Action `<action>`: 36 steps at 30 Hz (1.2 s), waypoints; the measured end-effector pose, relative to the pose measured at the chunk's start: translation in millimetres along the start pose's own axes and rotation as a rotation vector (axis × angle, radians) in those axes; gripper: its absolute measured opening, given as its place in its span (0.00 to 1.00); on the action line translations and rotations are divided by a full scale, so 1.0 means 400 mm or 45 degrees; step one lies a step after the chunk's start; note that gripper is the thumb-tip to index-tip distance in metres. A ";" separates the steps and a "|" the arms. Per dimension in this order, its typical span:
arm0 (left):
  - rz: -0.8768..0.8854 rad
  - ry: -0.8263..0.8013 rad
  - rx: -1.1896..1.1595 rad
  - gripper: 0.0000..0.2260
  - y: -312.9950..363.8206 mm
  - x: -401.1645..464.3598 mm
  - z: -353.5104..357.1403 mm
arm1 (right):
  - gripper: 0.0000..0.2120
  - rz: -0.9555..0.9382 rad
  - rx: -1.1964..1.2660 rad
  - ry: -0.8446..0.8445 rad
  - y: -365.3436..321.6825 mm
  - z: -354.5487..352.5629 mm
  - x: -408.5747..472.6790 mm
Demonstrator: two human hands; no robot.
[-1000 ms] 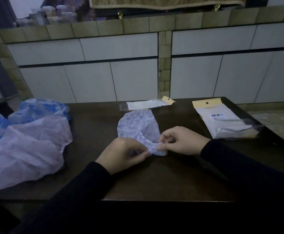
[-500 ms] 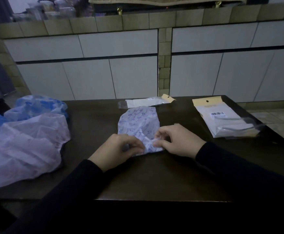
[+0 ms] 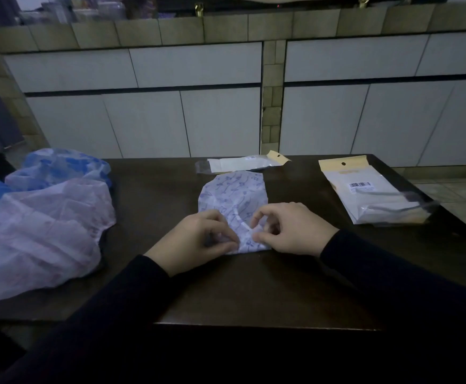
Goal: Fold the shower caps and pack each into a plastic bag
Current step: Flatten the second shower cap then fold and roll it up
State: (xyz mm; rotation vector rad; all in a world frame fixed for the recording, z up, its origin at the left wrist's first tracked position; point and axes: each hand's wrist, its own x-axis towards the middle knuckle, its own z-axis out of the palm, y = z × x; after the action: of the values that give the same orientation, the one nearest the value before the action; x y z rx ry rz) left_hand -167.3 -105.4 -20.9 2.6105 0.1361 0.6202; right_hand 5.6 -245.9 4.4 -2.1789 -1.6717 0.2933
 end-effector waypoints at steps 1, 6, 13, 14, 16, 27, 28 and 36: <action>0.014 0.004 0.010 0.04 -0.003 -0.002 0.001 | 0.10 -0.041 -0.068 0.055 0.001 0.000 -0.005; 0.057 -0.029 0.153 0.09 -0.027 -0.010 -0.003 | 0.06 -0.383 -0.306 0.357 0.022 0.018 -0.027; 0.024 -0.064 0.092 0.16 -0.044 -0.015 -0.008 | 0.23 -0.342 -0.347 0.254 0.043 0.009 -0.047; 0.019 -0.060 0.083 0.16 -0.043 -0.012 -0.008 | 0.25 -0.329 -0.341 0.238 0.041 0.008 -0.049; 0.024 -0.056 0.084 0.16 -0.041 -0.009 -0.009 | 0.22 -0.310 -0.310 0.249 0.040 0.010 -0.047; -0.233 0.018 0.020 0.09 -0.026 -0.003 0.004 | 0.16 -0.131 -0.167 0.254 0.037 0.004 -0.019; -0.283 0.007 -0.013 0.07 -0.025 0.000 0.003 | 0.16 -0.089 -0.131 0.234 0.037 0.002 -0.015; -0.549 0.031 0.065 0.20 -0.032 0.023 0.017 | 0.13 0.251 0.134 0.201 0.040 0.022 0.028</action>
State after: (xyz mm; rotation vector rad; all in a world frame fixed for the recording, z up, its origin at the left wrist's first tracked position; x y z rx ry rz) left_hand -155.8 -95.0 -28.6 2.5040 0.7075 0.4956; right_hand 19.3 -237.3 -9.4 -2.2281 -1.3314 0.2488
